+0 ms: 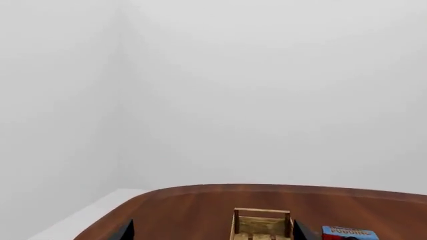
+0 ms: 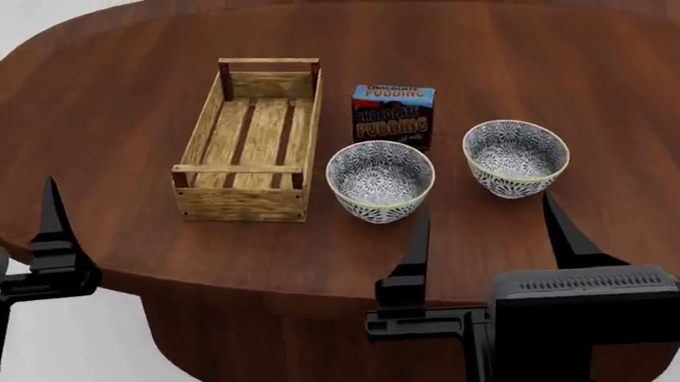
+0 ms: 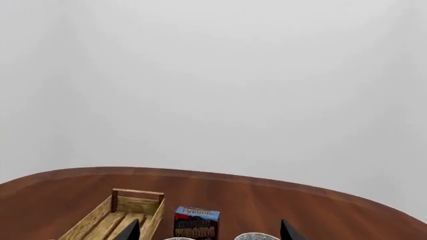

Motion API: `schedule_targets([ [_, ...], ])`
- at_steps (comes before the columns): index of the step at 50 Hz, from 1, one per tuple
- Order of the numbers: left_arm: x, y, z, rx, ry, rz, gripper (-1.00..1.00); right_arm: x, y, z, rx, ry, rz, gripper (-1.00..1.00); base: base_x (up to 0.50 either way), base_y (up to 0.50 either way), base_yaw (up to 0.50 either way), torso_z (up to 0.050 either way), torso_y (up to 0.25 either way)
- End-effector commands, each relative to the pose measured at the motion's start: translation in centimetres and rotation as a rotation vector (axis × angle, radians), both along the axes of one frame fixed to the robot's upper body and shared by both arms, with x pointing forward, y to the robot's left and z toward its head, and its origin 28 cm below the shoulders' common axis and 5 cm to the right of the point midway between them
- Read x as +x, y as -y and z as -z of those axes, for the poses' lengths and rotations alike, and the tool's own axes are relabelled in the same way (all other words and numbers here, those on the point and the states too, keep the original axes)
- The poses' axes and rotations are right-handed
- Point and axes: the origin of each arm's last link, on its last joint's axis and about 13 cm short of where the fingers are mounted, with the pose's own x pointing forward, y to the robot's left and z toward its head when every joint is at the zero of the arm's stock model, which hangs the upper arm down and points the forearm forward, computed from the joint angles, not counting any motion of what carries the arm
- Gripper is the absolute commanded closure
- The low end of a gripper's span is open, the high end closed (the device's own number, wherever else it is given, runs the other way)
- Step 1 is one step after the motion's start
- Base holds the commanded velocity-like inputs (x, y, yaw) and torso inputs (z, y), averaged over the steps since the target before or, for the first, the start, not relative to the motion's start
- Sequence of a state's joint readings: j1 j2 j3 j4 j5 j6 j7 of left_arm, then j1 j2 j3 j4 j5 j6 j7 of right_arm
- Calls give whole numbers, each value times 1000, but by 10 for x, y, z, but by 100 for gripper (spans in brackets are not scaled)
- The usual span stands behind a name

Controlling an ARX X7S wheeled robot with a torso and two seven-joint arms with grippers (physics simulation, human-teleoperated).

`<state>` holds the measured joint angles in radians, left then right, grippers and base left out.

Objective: Stack the left bowl on the right bowl and place them in the tray.

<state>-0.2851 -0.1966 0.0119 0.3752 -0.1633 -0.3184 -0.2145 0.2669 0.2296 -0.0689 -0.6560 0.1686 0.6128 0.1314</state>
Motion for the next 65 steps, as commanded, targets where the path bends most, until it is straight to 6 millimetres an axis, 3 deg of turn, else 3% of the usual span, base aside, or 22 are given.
schedule_targets([
  [1,1,-1,-1,-16,-13,-2,-100,0,-1,0,-8,7,-18,-100,500,199,0,0,0],
  [30,0,1,-1,8,4,-16,-100,0,-1,1,5,7,-43,-100,500,181,0,0,1],
  [65,-1,1,-2,-18,9,3,-100,-1,-2,0,-6,11,-55,-100,500,3,0,0,1],
])
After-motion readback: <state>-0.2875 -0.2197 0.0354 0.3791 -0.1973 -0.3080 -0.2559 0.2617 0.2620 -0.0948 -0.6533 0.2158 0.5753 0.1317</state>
